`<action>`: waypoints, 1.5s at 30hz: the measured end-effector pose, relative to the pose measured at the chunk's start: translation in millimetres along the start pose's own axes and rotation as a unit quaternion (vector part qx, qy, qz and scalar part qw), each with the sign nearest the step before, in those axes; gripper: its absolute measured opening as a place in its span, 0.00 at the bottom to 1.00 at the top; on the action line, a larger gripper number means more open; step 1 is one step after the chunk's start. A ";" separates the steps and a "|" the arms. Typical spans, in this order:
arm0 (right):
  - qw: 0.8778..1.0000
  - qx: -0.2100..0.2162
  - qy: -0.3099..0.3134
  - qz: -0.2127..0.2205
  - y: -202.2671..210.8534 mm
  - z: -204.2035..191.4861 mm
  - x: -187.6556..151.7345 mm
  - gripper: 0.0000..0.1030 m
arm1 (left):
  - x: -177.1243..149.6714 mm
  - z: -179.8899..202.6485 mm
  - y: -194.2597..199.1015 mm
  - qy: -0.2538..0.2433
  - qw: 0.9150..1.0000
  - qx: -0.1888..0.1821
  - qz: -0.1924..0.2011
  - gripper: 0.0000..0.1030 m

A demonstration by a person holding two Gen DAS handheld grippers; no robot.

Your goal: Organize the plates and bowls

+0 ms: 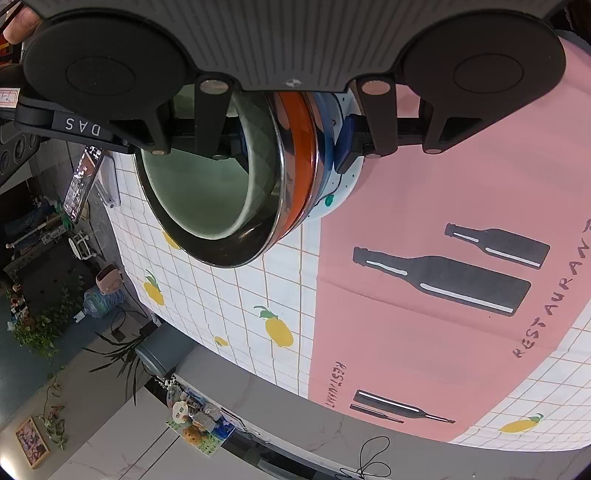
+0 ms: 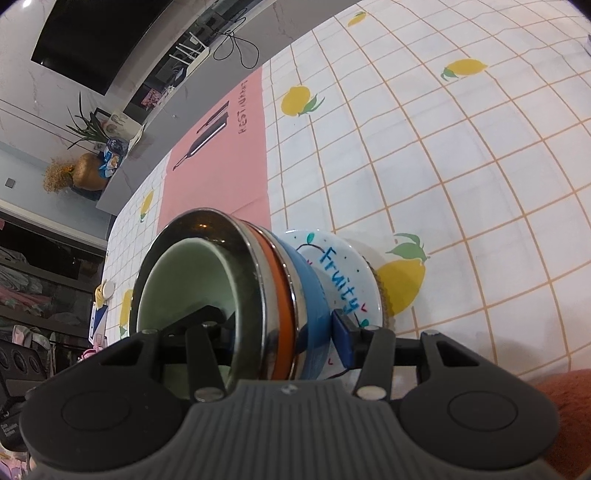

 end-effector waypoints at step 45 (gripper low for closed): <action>0.914 -0.174 0.181 0.318 138.9 -91.6 -49.4 0.83 | 16.3 56.7 176.4 -0.278 0.926 0.152 0.208 0.72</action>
Point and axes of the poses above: each gripper's, at about its wrist camera, not at the fingertips, and y roughly against the way its jaws point, z to its right, x to its top, the point moved 10 cm from there along -y, roughly the way its jaws point, and after that the axes turned 12 degrees about -x, right-handed, at the moved point
